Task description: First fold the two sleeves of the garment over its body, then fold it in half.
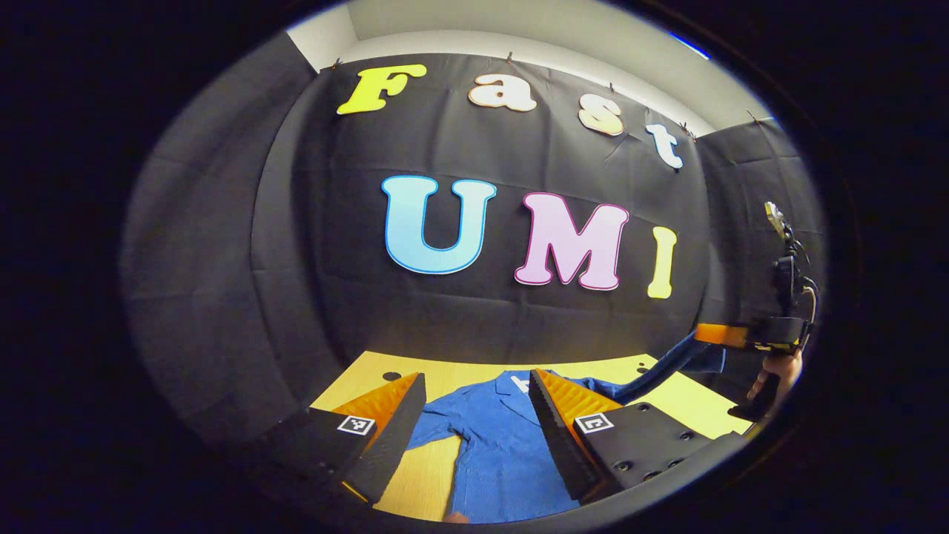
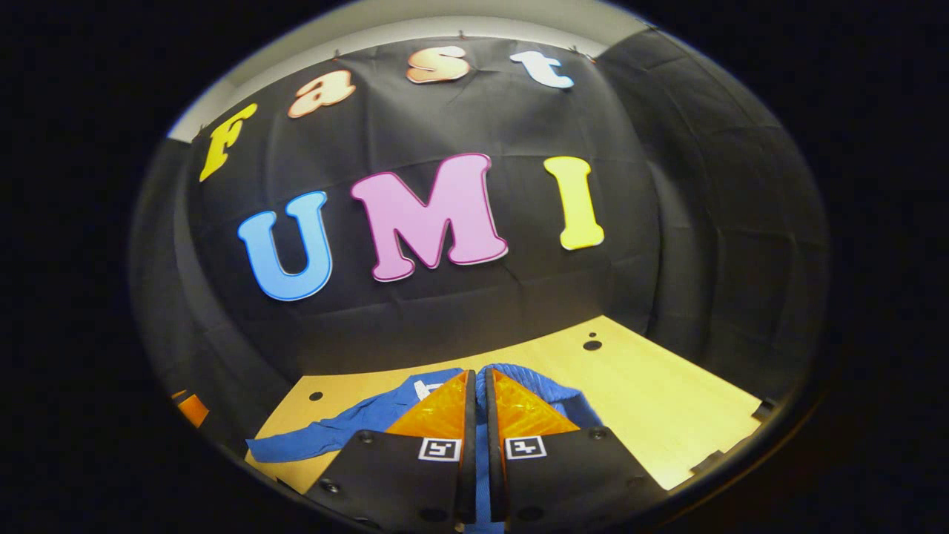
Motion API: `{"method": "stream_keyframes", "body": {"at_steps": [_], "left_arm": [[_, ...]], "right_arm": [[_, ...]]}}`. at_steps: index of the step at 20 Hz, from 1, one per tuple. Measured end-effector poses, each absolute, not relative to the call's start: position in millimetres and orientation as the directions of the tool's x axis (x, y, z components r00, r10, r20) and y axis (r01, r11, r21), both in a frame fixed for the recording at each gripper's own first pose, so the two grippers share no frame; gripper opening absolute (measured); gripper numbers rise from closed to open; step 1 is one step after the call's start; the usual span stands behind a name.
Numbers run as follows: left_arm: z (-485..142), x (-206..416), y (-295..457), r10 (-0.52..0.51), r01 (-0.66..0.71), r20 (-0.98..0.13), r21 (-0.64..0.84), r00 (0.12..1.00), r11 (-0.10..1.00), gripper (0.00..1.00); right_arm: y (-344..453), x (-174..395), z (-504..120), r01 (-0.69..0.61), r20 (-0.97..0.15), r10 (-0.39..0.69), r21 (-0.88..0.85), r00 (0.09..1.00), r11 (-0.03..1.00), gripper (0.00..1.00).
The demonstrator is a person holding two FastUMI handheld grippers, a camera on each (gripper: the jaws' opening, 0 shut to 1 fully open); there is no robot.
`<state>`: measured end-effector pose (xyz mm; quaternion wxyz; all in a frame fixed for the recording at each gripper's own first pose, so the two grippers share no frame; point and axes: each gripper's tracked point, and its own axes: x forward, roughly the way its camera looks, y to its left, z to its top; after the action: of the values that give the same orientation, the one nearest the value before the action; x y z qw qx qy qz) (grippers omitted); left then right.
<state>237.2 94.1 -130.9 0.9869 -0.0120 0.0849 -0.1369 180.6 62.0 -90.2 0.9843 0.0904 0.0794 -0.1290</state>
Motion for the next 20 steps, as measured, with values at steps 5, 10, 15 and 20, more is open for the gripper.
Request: {"method": "stream_keyframes", "body": {"at_steps": [5, 10, 15, 20], "left_arm": [[-134, 232, 121, -0.208, 0.203, -0.169, -0.049, 0.963, 0.978, 0.80], [-150, 221, 167, -0.086, 0.076, -0.214, -0.053, 0.973, 0.996, 0.80], [-166, 204, 202, 0.022, -0.021, -0.264, 0.007, 0.964, 1.000, 0.80], [-181, 196, 220, 0.076, -0.070, -0.306, 0.030, 0.949, 0.997, 0.80]], "right_arm": [[132, 249, -102, 0.108, -0.261, -0.062, 0.165, 0.963, 0.980, 0.07], [187, 347, -172, -0.004, -0.427, 0.076, 0.167, 0.901, 0.986, 0.07], [269, 382, -292, -0.097, -0.602, 0.185, 0.175, 0.777, 0.980, 0.08], [333, 373, -369, -0.257, -0.726, 0.286, 0.155, 0.626, 0.954, 0.08]]}}
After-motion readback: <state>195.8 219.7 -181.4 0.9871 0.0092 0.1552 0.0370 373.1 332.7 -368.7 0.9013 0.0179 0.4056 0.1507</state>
